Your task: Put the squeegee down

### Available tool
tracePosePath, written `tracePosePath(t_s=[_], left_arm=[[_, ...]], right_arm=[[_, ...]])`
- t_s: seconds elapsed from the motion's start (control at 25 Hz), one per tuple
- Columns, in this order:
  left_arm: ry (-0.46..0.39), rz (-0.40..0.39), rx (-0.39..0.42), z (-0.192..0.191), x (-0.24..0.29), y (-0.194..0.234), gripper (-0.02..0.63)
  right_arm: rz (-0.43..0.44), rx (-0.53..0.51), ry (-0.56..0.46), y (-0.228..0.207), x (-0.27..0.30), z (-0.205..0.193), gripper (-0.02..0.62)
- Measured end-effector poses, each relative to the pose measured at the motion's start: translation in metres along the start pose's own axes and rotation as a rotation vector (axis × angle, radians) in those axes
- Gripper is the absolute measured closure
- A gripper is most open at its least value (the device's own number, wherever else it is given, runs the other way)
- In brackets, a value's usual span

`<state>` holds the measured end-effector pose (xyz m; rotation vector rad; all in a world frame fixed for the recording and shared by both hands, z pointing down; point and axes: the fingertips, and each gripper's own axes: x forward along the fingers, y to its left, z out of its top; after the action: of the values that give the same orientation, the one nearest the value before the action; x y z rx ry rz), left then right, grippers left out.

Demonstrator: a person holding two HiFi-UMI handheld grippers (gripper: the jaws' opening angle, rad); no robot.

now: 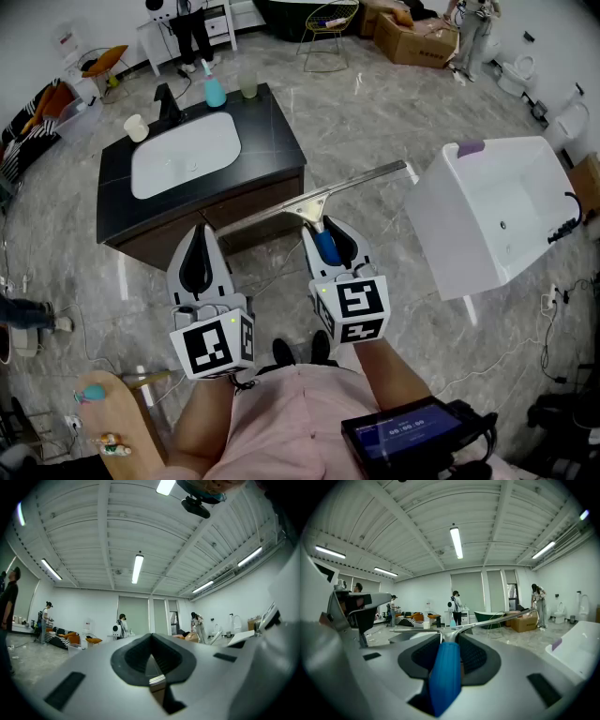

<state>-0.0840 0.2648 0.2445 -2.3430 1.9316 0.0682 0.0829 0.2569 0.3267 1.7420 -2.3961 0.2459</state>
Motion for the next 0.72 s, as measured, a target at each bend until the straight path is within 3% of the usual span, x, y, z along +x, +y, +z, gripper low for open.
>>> tracePosePath(t_s=[0.44, 0.72], left_arm=[[-0.013, -0.003, 0.01, 0.003, 0.008, -0.026, 0.597], [0.0, 0.035, 0.026, -0.001, 0.005, -0.044, 0.597]], right_arm=[[-0.006, 0.037, -0.035, -0.03, -0.006, 0.002, 0.466], [0.006, 0.028, -0.021, -0.055, -0.012, -0.002, 0.465]])
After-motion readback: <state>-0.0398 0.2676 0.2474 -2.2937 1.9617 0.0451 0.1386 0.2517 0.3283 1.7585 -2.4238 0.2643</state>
